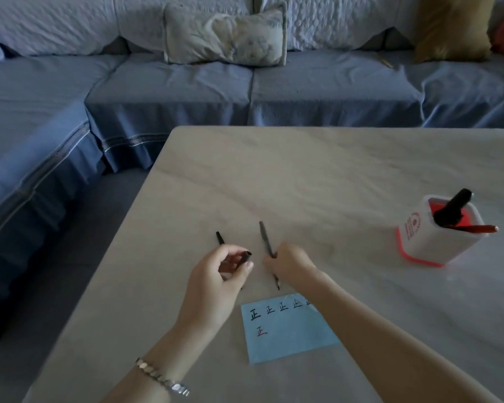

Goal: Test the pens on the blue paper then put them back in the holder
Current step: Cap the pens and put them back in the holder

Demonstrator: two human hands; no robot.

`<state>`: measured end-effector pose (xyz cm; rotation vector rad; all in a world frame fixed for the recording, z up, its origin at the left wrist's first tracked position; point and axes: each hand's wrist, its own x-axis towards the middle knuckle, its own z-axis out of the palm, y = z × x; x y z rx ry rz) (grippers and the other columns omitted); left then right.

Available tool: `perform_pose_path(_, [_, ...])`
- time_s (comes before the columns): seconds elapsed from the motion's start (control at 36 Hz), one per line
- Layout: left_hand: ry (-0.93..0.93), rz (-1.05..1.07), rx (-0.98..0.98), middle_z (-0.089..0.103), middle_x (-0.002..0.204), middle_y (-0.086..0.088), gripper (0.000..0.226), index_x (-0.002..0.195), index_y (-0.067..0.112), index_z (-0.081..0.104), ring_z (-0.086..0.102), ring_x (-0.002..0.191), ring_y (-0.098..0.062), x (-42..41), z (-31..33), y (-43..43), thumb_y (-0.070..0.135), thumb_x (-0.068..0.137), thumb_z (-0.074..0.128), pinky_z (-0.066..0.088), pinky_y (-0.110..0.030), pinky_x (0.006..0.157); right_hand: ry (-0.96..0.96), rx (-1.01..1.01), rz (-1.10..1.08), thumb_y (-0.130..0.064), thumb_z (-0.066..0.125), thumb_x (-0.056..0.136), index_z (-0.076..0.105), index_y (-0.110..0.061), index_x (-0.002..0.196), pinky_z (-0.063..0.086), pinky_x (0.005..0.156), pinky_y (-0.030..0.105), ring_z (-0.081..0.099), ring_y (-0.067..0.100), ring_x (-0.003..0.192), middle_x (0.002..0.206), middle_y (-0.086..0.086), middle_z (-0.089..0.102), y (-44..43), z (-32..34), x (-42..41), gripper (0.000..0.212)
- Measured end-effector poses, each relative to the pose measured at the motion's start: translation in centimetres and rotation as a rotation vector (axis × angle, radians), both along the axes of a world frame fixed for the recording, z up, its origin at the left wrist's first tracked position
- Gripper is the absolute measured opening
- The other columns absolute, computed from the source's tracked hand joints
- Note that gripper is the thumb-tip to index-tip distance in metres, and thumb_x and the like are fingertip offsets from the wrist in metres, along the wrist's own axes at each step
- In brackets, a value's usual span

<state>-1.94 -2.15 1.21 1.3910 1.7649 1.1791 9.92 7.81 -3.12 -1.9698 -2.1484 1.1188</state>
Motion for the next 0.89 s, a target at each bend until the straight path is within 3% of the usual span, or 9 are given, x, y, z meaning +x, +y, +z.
perform_pose_path(0.08, [-0.027,-0.003,0.005,0.066,0.078,0.014,0.027,0.079,0.037,0.059,0.061,0.073,0.003,0.5,0.0,-0.1,0.012,0.081,0.068,0.043,-0.004,0.064,0.31,-0.006,-0.159,-0.02,0.049,0.09,0.05,-0.013,0.061,0.032,0.045,0.023,0.042,0.014,0.047,0.053,-0.001,0.045,-0.3,1.6,1.9,0.03])
perform_pose_path(0.19, [-0.08,-0.024,-0.002,0.069,0.08,0.012,0.023,0.08,0.037,0.062,0.062,0.071,0.0,1.8,0.2,-0.3,0.015,0.081,0.068,0.044,-0.007,0.065,0.812,0.099,-0.436,-0.008,0.044,0.091,0.045,-0.011,0.067,0.032,0.039,0.016,0.039,0.006,0.037,0.051,0.0,0.044,-2.6,5.7,4.9,0.024])
perform_pose_path(0.28, [-0.119,-0.064,0.01,0.069,0.083,0.01,0.023,0.08,0.036,0.062,0.061,0.073,0.001,2.9,0.9,-0.3,0.014,0.082,0.067,0.042,-0.004,0.065,1.024,0.209,-0.55,-0.005,0.045,0.091,0.047,-0.011,0.069,0.03,0.037,0.014,0.038,0.006,0.036,0.044,-0.004,0.045,-4.6,7.8,6.7,0.023])
perform_pose_path(0.42, [-0.103,-0.114,0.031,0.068,0.083,0.012,0.027,0.078,0.04,0.061,0.061,0.074,0.002,4.7,1.9,-0.7,0.014,0.082,0.066,0.043,-0.004,0.064,1.09,0.276,-0.573,-0.01,0.047,0.093,0.057,-0.011,0.071,0.032,0.039,0.017,0.044,0.013,0.041,0.044,0.002,0.053,-6.8,8.5,8.4,0.024])
perform_pose_path(0.61, [-0.012,-0.18,0.056,0.065,0.082,0.011,0.027,0.083,0.042,0.061,0.058,0.077,-0.003,5.9,2.2,-1.3,0.015,0.082,0.066,0.04,-0.005,0.064,1.098,0.303,-0.558,-0.01,0.046,0.093,0.058,-0.01,0.072,0.033,0.04,0.017,0.044,0.013,0.041,0.044,0.005,0.054,-8.2,8.7,9.0,0.024])
perform_pose_path(0.89, [0.086,-0.223,0.12,0.061,0.077,0.012,0.017,0.092,0.023,0.07,0.057,0.074,-0.003,6.0,2.5,-1.7,0.012,0.079,0.07,0.04,-0.005,0.065,1.1,0.21,-0.538,-0.004,0.048,0.091,0.059,-0.004,0.073,0.035,0.041,0.018,0.045,0.013,0.041,0.046,0.005,0.053,-9.0,8.1,8.5,0.021])
